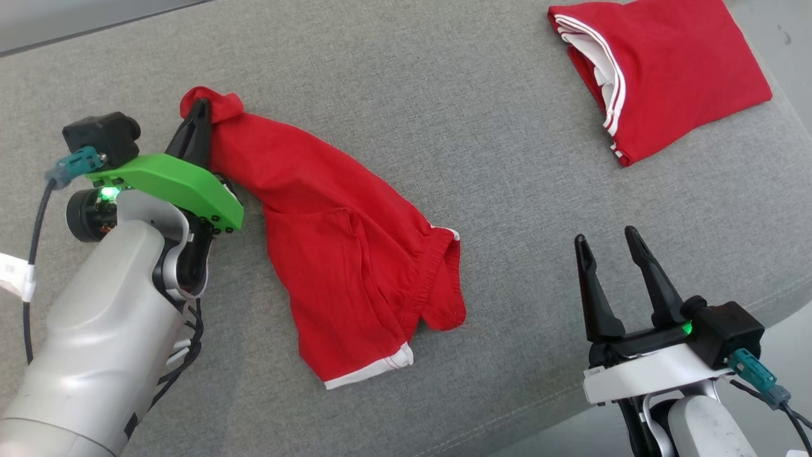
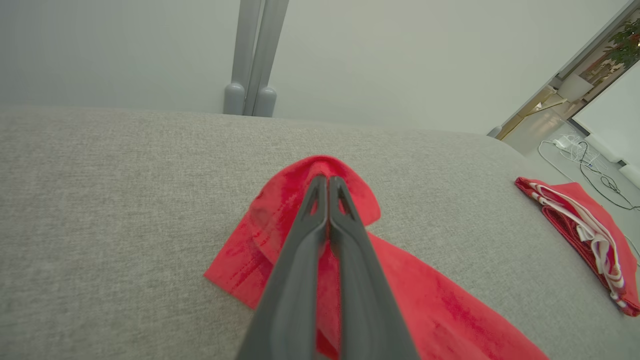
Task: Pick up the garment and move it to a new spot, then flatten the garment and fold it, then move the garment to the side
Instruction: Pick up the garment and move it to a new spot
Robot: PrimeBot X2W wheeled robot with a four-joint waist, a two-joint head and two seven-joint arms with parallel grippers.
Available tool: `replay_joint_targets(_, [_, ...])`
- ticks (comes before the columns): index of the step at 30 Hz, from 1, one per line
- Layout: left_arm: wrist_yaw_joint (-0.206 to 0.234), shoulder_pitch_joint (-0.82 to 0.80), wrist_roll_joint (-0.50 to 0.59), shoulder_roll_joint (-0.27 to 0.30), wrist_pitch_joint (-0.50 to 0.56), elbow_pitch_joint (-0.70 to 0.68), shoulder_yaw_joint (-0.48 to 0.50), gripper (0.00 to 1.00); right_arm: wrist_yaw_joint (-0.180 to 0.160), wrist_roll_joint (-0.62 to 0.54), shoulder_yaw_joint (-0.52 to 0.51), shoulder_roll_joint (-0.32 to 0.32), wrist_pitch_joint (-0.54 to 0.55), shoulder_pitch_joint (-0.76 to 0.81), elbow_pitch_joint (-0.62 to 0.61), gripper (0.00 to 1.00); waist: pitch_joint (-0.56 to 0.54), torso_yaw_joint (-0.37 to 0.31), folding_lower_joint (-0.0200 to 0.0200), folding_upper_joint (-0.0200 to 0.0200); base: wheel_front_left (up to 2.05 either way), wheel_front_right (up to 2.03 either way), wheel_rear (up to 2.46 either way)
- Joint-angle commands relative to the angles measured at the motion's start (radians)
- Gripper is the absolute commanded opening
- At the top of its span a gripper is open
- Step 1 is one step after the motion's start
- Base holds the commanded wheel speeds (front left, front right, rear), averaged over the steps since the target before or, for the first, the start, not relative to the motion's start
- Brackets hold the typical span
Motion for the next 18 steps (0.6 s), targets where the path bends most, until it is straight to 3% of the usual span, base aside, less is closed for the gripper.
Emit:
replay_joint_targets(1, [-0.01,-0.02,0.03,-0.003,-0.026,0.032,-0.001,1.0,-0.002,-0.009,-0.003,0.0,-0.001,-0.002,0.004,1.0,-0.009,0.008,0.0,0.0,0.0,0.0,0.0])
replay_joint_targets(4, [-0.001,-0.016,0.11,-0.01,-0.053,0.067,-0.016,1.0,-0.002,-0.021,-0.011,0.0,-0.001,0.004,0.006,1.0,-0.041,0.027,0.0,0.0,0.0,0.0,0.0])
replay_joint_targets(6, [0.021,-0.001,0.174,-0.008,-0.06,0.028,0.031,1.0,-0.002,-0.031,-0.02,-0.001,-0.001,0.012,0.004,1.0,-0.066,0.042,0.0,0.0,0.0,0.0,0.0])
replay_joint_targets(13, [0.098,0.297,0.442,-0.057,-0.057,-0.309,0.282,1.0,-0.002,-0.09,-0.087,-0.001,-0.001,0.047,-0.01,1.0,-0.176,0.122,0.0,0.0,0.0,0.0,0.0])
replay_joint_targets(18, [0.09,0.532,0.584,-0.089,-0.057,-0.466,0.364,1.0,-0.002,-0.121,-0.148,-0.001,-0.001,0.075,-0.016,1.0,-0.232,0.191,0.0,0.0,0.0,0.0,0.0])
